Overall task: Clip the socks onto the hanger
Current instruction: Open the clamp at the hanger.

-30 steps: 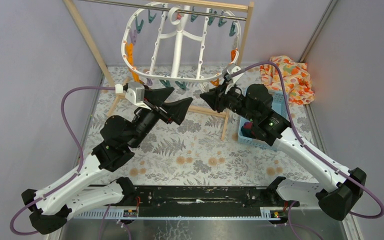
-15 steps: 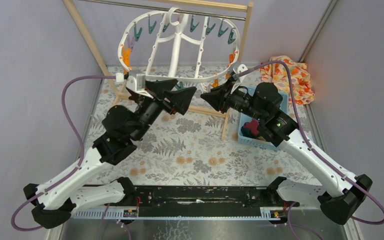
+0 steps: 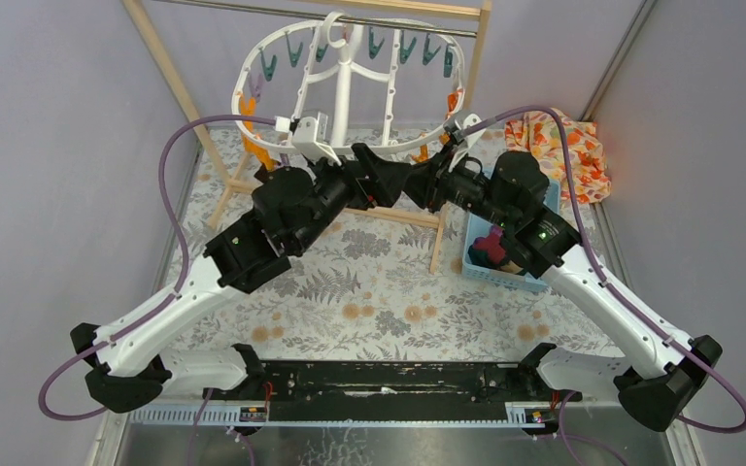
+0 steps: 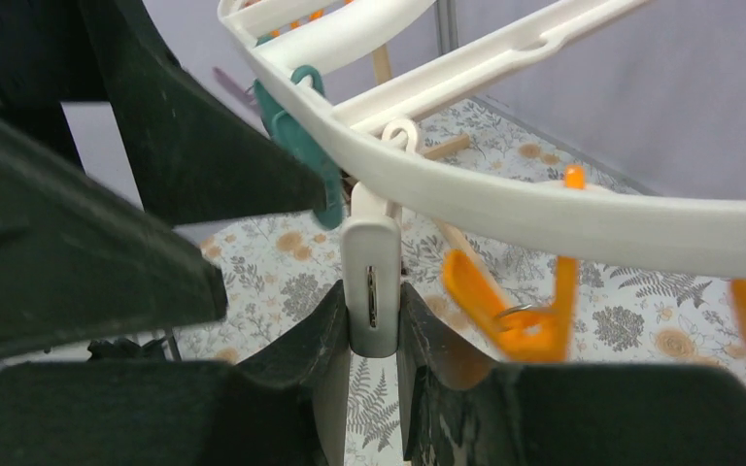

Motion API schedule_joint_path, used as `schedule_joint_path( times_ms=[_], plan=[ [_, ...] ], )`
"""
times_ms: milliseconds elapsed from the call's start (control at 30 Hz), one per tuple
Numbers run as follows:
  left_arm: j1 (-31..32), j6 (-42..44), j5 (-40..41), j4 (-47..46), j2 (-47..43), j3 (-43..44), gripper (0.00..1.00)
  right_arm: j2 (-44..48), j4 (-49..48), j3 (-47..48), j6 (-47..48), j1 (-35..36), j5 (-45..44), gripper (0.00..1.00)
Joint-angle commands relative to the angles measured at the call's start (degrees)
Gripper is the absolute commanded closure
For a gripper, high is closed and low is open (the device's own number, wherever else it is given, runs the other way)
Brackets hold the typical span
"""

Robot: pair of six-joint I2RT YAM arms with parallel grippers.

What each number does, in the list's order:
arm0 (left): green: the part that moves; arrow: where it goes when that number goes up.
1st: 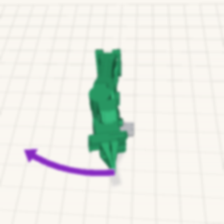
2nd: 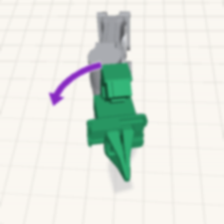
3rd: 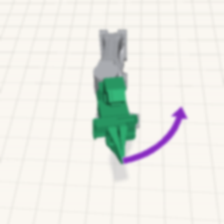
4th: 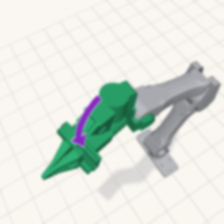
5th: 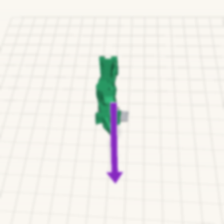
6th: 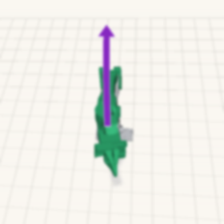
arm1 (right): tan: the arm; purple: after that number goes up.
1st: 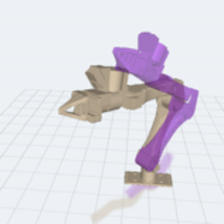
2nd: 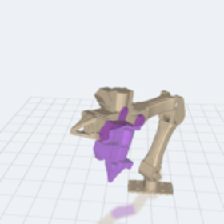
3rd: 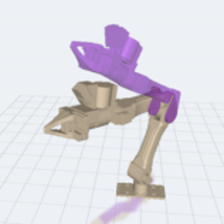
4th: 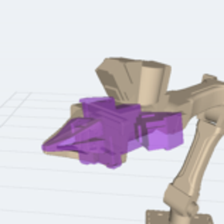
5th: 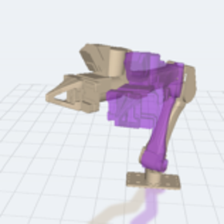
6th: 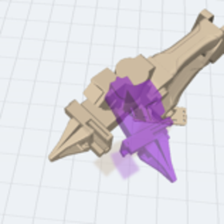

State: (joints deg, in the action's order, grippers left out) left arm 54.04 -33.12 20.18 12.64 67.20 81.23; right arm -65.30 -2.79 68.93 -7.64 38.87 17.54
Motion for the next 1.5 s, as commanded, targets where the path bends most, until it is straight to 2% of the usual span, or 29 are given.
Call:
schedule_joint_path(
  times_ms=[0,167,400,667,967,1467],
  plan=[
    [1.8,-1.7,2.7,3.9,-2.2,0.4,0.09,0.1,-1.5,4.7,-1.6,-0.1,-0.4,1.0],
    [2.1,-1.4,5.3,3.9,-5.2,-2.1,0.09,0.1,-2.4,4.4,-2.9,-0.1,0.6,1.0],
    [2.2,-1.8,2.4,2.5,-1.6,1.5,0.16,0.3,-1.2,4.3,-3.1,-0.1,0.7,1.0],
    [3.1,-0.9,3.1,-3.5,0.6,-0.3,0.12,0.4,1.4,5.8,-5.5,-0.1,0.2,1.0],
    [4.7,4.9,7.4,-12.0,0.2,-1.8,0.13,0.5,5.2,7.1,-7.6,-0.1,-1.1,1.0],
    [6.3,9.0,7.9,-13.8,4.9,0.4,0.13,1.5,6.5,8.3,-9.5,-0.1,0.2,1.0]
  ],
)
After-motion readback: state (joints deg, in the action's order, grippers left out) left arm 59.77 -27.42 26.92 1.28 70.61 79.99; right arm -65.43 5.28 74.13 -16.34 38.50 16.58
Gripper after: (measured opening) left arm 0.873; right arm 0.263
